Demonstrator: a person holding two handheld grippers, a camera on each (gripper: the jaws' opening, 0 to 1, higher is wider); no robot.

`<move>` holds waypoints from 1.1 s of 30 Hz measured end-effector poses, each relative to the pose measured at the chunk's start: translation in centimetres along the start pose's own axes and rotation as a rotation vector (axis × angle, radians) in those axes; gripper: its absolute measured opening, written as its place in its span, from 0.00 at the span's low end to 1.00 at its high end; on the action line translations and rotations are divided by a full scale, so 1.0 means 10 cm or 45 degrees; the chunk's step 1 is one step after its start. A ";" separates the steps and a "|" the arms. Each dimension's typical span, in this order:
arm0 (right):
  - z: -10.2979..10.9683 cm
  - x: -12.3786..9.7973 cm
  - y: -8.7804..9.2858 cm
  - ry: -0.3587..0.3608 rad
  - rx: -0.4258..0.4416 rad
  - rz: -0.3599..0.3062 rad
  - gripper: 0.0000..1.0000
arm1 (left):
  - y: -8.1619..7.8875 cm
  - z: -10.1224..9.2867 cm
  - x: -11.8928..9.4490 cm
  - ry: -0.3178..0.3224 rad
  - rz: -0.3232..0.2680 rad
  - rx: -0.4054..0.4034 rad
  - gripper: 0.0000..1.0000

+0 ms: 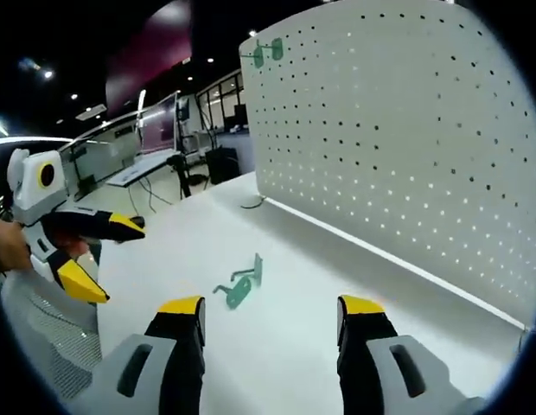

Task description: Insert the hook assembly into the mounting plate slot until the hook locks in place.

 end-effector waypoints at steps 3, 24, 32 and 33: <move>0.00 0.07 0.01 -0.006 -0.014 0.009 0.61 | 0.01 0.02 0.00 -0.010 0.005 -0.007 0.59; -0.10 0.51 0.12 -0.030 -0.043 0.051 0.42 | 0.04 0.14 -0.02 -0.070 0.023 -0.051 0.59; -0.10 0.66 0.17 -0.037 -0.138 0.069 0.34 | 0.05 0.18 -0.02 -0.090 0.031 -0.068 0.58; -0.10 0.68 0.17 -0.038 -0.146 0.069 0.32 | 0.05 0.19 -0.02 -0.091 0.031 -0.069 0.58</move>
Point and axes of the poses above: the point that each gripper's makers call its tool centre point, and the gripper's own axes: x roughly forward along the fingers, z roughly to its left, y roughly out of its underside, the point moved 5 cm from there along -x, roughly backward along the fingers, and after that the axes turned 2 degrees about -y, right-handed, at the moved point
